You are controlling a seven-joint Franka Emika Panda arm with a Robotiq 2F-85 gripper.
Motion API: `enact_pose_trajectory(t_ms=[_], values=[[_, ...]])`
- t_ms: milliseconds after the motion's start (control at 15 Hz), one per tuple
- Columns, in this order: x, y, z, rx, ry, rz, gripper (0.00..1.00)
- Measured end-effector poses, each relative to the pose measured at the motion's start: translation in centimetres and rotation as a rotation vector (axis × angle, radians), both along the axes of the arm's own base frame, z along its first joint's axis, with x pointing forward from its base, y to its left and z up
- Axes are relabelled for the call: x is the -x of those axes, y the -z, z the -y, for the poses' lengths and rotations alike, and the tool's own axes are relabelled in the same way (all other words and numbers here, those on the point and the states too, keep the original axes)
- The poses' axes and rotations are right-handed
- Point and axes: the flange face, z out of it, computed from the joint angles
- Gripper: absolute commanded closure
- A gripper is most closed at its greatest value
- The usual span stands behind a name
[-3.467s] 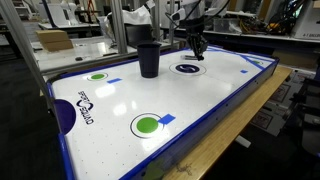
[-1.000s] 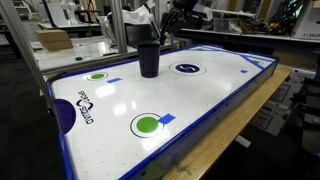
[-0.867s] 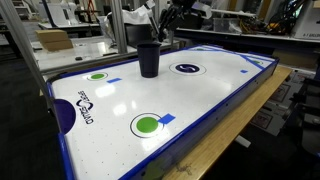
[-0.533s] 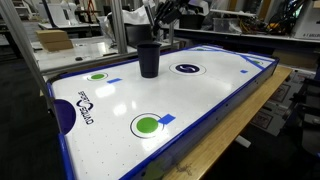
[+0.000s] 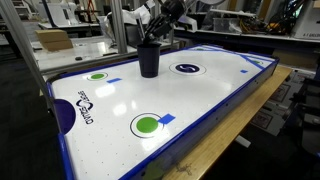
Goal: Put the marker into the cup
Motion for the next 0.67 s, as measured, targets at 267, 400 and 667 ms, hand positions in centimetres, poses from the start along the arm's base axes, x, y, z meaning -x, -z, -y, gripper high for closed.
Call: enact_pose_trajectory(t_ms=[267,400,667], values=[[-0.5,1.9,-0.3,-0.010,-0.010,-0.014,0.56],[-0.4,1.9,-0.5,-0.002,-0.011,-0.018,0.49],[-0.3,1.5,-0.7,0.009,0.002,-0.019,0.22]])
